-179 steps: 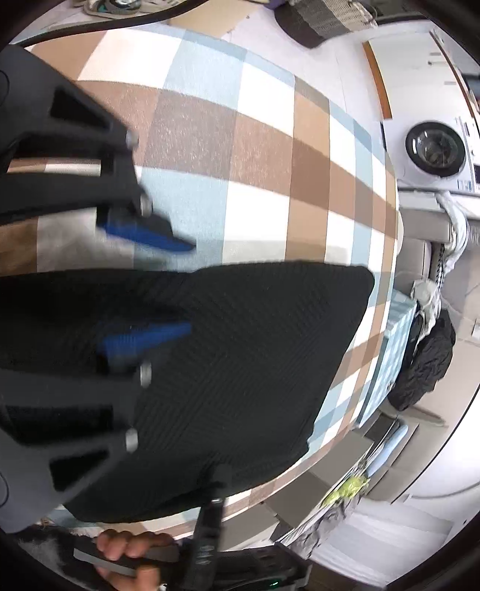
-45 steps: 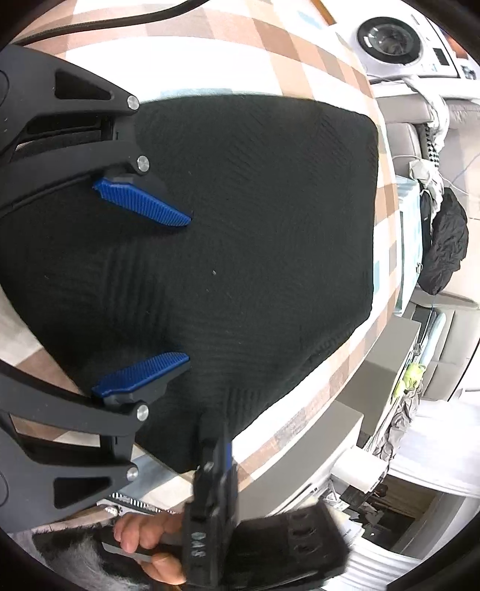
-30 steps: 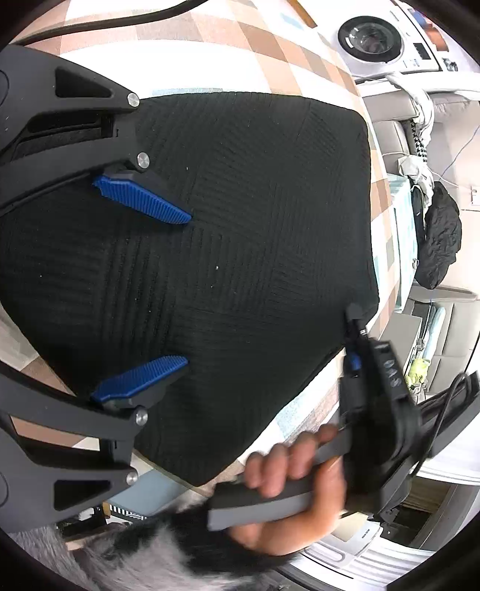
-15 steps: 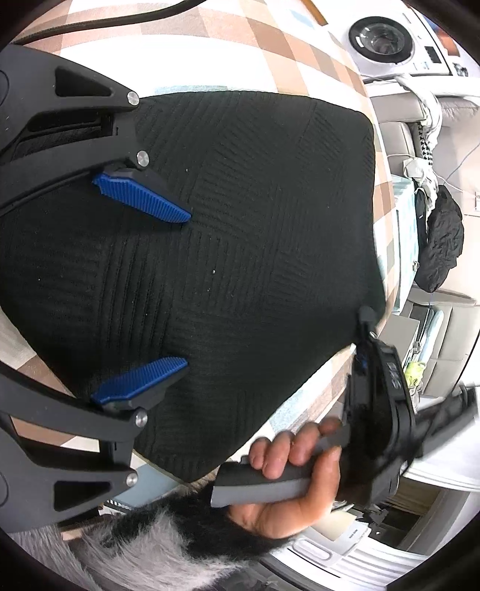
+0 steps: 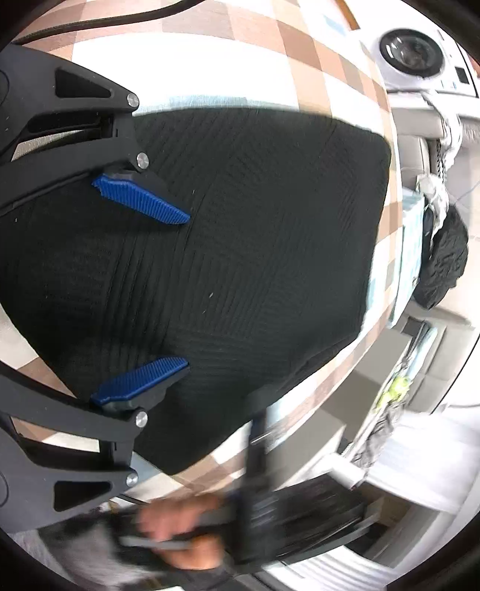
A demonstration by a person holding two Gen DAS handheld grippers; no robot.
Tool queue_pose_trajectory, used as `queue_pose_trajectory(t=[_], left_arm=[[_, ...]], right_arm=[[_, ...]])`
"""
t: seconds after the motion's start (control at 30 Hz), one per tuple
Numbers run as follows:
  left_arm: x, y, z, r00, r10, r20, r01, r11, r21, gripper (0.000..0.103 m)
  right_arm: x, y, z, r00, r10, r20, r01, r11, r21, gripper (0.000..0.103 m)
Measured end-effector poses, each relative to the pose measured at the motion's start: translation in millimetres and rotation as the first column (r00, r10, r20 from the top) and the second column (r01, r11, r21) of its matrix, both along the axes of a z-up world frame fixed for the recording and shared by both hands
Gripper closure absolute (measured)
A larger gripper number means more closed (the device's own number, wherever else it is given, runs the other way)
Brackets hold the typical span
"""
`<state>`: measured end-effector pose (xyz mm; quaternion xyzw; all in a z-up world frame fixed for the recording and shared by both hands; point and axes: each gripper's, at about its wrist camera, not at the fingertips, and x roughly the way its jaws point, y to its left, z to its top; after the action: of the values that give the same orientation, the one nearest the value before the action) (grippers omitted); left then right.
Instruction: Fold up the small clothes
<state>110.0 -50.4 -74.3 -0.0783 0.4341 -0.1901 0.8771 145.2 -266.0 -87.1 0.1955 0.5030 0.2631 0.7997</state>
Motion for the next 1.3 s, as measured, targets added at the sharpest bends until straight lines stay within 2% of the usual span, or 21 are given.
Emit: queue_pose_trajectory(t=[0.07, 0.2, 0.27, 0.3, 0.33, 0.43, 0.5, 0.57, 0.67, 0.73, 0.8, 0.93, 1.0, 1.07, 1.3], left_arm=[[0.2, 10.3, 2.0, 0.999, 0.037, 0.007, -0.037, 0.999, -0.021, 0.03], [-6.9, 33.3, 3.2, 0.994, 0.104, 0.017, -0.103, 0.994, -0.041, 0.031], [-11.7, 40.5, 2.9, 0.994, 0.104, 0.032, -0.102, 0.993, -0.053, 0.035], [-13.0, 43.2, 2.7, 0.994, 0.104, 0.034, -0.103, 0.994, -0.046, 0.037], [-13.6, 45.4, 2.4, 0.993, 0.111, 0.032, -0.11, 0.993, -0.03, 0.044], [-18.3, 52.7, 4.0, 0.99, 0.138, 0.026, -0.137, 0.99, -0.014, 0.045], [-23.9, 59.0, 4.4, 0.987, 0.158, 0.023, -0.158, 0.987, -0.018, 0.045], [-27.7, 65.0, 3.3, 0.986, 0.167, 0.016, -0.167, 0.986, 0.003, 0.045], [-39.9, 69.6, 0.5, 0.985, 0.172, 0.002, -0.172, 0.984, 0.036, 0.045], [-46.7, 71.7, -1.2, 0.985, 0.171, -0.007, -0.171, 0.985, 0.03, 0.045], [-52.2, 72.3, -3.1, 0.986, 0.168, -0.018, -0.167, 0.986, 0.025, 0.045], [-61.9, 67.7, -2.0, 0.988, 0.155, -0.011, -0.155, 0.987, 0.035, 0.045], [-65.1, 63.5, -0.4, 0.99, 0.142, -0.001, -0.141, 0.989, 0.043, 0.045], [-67.5, 58.7, -1.0, 0.992, 0.13, 0.0, -0.13, 0.99, 0.059, 0.045], [-69.4, 55.2, -3.5, 0.99, 0.138, -0.006, -0.137, 0.988, 0.069, 0.045]], right_arm=[[-26.1, 0.3, -5.2, 0.999, 0.009, -0.032, -0.008, 1.0, 0.027, 0.075], [-57.4, -3.3, -1.3, 0.999, 0.005, 0.037, -0.006, 0.999, 0.031, 0.075], [-61.6, -4.1, -1.8, 0.994, -0.034, 0.099, 0.032, 0.999, 0.021, 0.08], [-61.9, -2.5, -3.0, 0.991, -0.031, 0.132, 0.031, 1.0, 0.005, 0.092], [-60.9, 0.9, -4.0, 0.99, -0.03, 0.14, 0.033, 0.999, -0.018, 0.096], [-69.7, 3.1, 15.5, 0.969, -0.008, 0.245, 0.01, 1.0, -0.009, 0.098], [-67.1, 2.0, 11.4, 0.976, -0.01, 0.217, 0.021, 0.999, -0.05, 0.098], [-60.4, -1.0, -1.7, 0.988, -0.034, 0.152, 0.053, 0.991, -0.122, 0.097], [-63.8, -18.5, 1.4, 0.99, -0.071, 0.121, 0.082, 0.993, -0.09, 0.085], [-70.5, -26.4, 8.9, 0.987, -0.09, 0.136, 0.104, 0.989, -0.102, 0.067], [-73.1, -32.6, 9.1, 0.987, -0.098, 0.123, 0.112, 0.988, -0.108, 0.06], [-73.7, -36.1, 2.9, 0.996, -0.074, 0.056, 0.077, 0.996, -0.053, 0.059], [-79.7, -29.8, -0.8, 0.997, -0.055, 0.053, 0.057, 0.998, -0.03, 0.057], [-77.1, -25.7, -4.9, 0.998, -0.043, 0.053, 0.045, 0.999, -0.03, 0.053], [-64.7, -13.5, -10.2, 0.997, -0.011, 0.076, 0.016, 0.998, -0.059, 0.052]])
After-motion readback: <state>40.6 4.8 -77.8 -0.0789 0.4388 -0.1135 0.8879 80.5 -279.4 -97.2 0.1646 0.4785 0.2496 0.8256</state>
